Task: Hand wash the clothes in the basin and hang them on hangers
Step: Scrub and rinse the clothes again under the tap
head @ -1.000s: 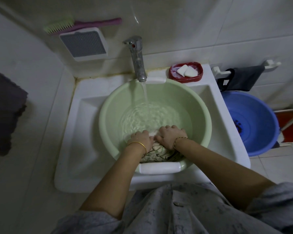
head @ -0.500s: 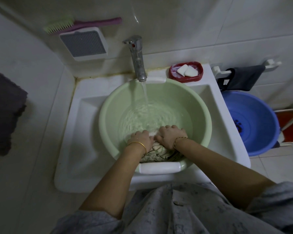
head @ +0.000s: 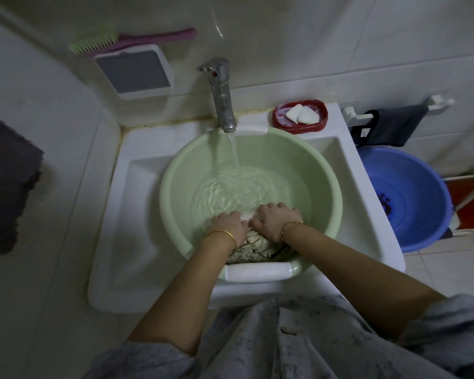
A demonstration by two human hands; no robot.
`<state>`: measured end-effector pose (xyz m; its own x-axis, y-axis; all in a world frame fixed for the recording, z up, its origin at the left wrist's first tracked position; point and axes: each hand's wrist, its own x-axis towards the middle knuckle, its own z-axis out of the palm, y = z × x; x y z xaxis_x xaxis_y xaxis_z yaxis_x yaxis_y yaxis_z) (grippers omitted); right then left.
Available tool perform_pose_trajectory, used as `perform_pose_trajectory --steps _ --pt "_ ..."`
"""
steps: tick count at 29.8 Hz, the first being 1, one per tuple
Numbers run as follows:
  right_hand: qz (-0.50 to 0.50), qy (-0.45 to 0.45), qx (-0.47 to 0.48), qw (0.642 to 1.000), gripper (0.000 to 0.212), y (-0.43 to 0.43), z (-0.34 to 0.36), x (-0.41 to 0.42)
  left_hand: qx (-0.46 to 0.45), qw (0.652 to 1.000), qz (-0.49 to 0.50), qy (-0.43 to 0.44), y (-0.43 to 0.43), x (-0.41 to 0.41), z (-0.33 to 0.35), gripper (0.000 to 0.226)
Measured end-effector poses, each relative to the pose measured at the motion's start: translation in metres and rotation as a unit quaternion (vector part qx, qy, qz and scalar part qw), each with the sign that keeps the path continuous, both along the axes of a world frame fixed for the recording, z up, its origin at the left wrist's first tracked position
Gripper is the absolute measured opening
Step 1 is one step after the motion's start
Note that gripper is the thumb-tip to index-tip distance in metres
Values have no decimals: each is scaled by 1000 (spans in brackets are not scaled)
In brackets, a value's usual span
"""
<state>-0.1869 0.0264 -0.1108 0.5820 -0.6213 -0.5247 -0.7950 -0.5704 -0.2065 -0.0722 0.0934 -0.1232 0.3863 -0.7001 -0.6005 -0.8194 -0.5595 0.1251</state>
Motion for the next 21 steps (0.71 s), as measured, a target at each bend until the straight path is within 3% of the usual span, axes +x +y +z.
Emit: perform_pose_trajectory --steps 21 --pt "0 -3 0 1000 50 0 -1 0 -2 1000 -2 -7 0 0 -2 46"
